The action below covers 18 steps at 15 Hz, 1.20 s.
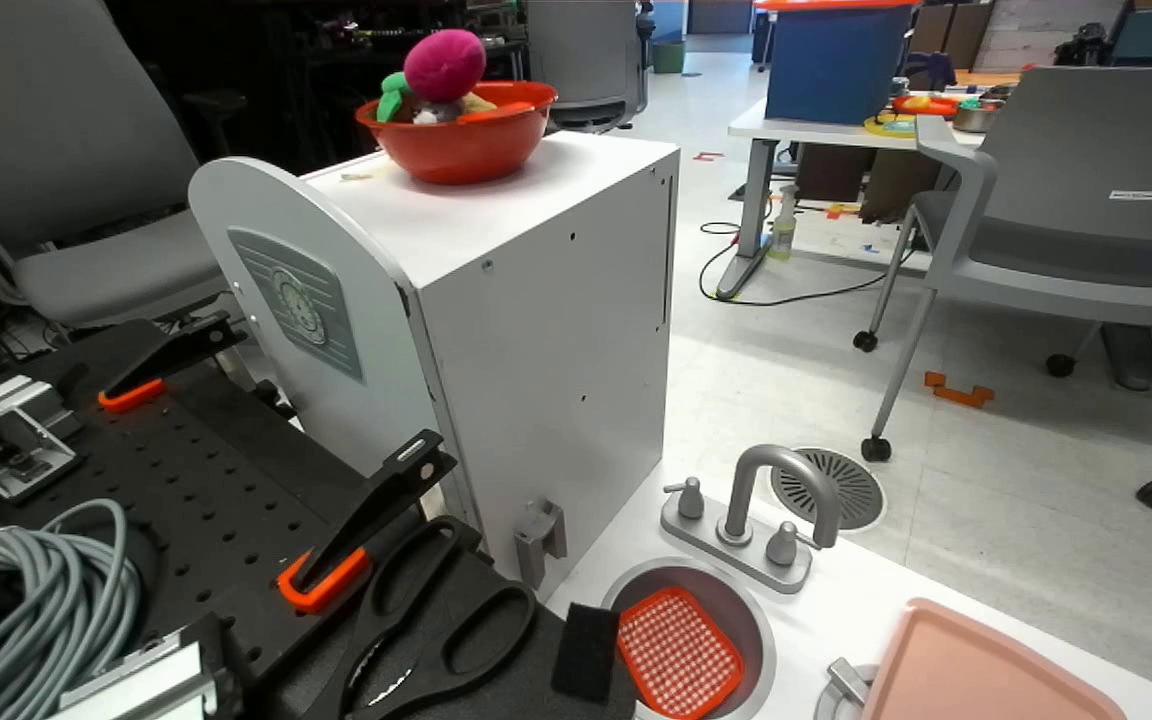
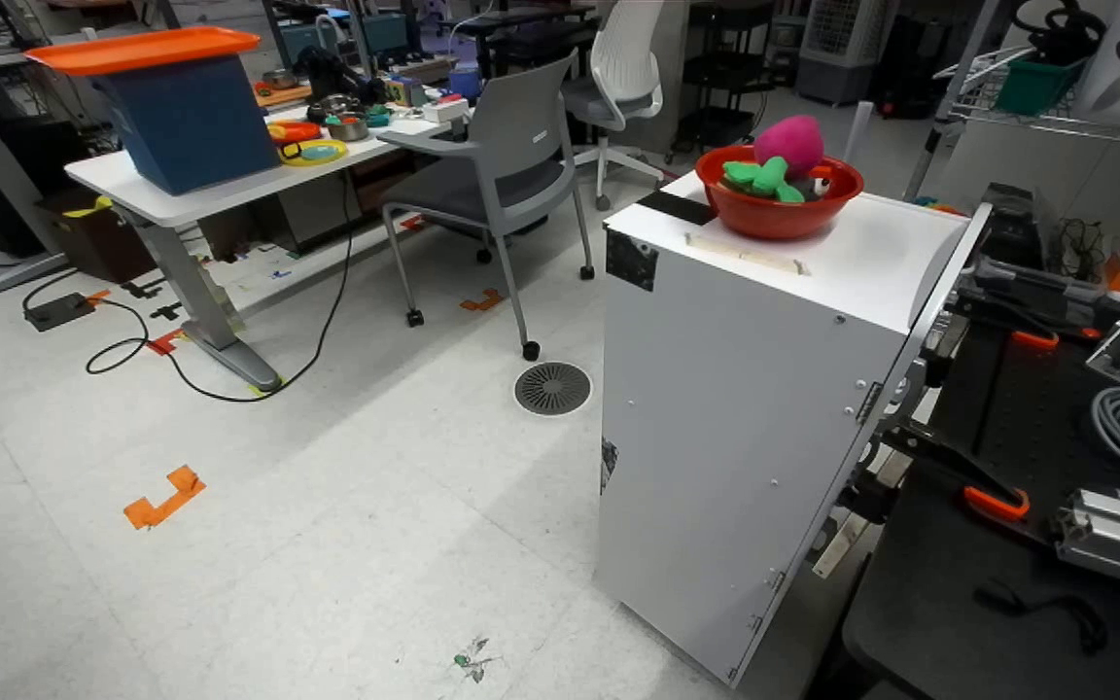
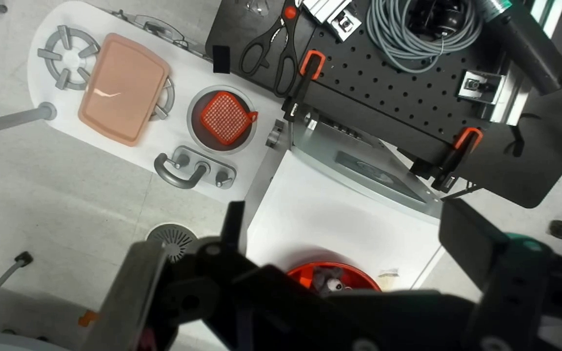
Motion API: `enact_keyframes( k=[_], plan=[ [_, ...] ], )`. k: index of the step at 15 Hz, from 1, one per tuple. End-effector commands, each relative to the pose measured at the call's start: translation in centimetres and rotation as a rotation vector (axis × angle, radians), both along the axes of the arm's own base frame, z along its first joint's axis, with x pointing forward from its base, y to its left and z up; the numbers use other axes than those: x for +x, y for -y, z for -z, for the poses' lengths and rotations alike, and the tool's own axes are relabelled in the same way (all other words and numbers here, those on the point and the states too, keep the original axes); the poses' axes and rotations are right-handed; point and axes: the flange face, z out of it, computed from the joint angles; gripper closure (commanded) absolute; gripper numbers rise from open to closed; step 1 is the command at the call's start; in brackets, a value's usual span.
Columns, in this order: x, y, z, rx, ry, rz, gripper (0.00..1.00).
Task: Put the purple fluffy object in the sink.
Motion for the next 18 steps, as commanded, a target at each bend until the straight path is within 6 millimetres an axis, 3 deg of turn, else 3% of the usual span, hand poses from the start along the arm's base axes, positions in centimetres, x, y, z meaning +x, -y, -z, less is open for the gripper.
enact_keyframes(
  k=[1,5,10,15,18],
  plan=[
    [2.0,1.1,0.6,-0.003,-0.029,0.03,0.0],
    [5.3,1.4,2.1,-0.024,-0.082,0.058,0.0],
    [9.1,1.0,2.5,-0.06,-0.121,0.09,0.0],
    [10.3,-1.0,1.9,-0.088,-0.037,0.213,0.0],
    [10.7,-2.1,1.4,-0.016,0.029,0.299,0.0]
  ],
)
